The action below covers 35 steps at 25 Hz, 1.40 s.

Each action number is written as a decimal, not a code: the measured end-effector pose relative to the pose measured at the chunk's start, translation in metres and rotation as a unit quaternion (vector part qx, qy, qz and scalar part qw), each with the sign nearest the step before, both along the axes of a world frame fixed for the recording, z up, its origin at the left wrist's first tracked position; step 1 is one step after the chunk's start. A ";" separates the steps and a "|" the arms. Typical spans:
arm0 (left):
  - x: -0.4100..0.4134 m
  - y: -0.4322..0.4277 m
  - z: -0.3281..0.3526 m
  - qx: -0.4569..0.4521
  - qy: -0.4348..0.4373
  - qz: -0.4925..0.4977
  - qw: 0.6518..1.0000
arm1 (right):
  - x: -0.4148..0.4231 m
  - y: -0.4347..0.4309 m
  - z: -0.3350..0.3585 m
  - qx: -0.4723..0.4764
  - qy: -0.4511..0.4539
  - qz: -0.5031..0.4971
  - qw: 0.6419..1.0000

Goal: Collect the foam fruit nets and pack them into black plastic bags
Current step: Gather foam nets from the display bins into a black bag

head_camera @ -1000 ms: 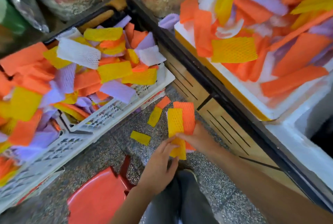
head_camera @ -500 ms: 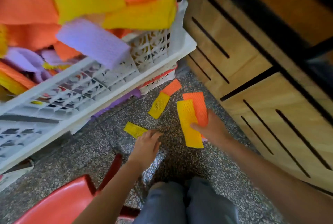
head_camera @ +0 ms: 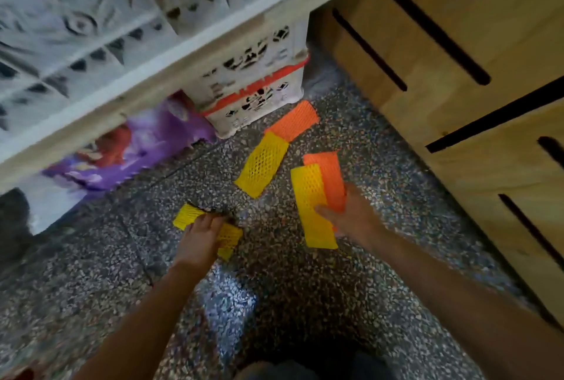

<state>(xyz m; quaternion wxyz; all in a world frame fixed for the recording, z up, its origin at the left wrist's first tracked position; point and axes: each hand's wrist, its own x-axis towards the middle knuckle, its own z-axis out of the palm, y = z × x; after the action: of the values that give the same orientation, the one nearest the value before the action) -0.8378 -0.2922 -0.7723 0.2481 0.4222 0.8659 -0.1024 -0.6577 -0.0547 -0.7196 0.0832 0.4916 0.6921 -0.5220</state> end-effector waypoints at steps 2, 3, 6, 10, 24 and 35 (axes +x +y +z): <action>-0.005 -0.004 -0.018 -0.001 -0.008 -0.015 1.000 | -0.002 0.001 -0.021 0.000 0.013 0.000 1.000; -0.009 -0.006 -0.025 0.007 0.002 -0.030 1.000 | -0.003 0.002 -0.030 0.003 0.019 0.001 1.000; -0.020 -0.005 -0.033 0.047 0.014 -0.068 0.996 | -0.007 0.005 -0.046 0.001 0.042 -0.005 0.999; -0.027 0.034 -0.009 0.301 -0.094 0.032 0.948 | -0.007 0.020 -0.058 0.035 0.039 -0.031 0.998; -0.005 0.140 -0.035 0.277 -0.016 0.178 0.944 | 0.026 0.062 -0.067 0.129 0.007 -0.051 0.990; -0.040 0.235 -0.039 0.168 -0.079 0.070 0.980 | 0.017 0.070 -0.065 0.126 0.014 -0.086 0.988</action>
<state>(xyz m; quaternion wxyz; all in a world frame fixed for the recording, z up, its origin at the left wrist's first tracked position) -0.8774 -0.0568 -0.8118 0.2482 0.4033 0.8755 0.0959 -0.6412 0.0151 -0.7847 -0.0341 0.5480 0.7087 -0.4430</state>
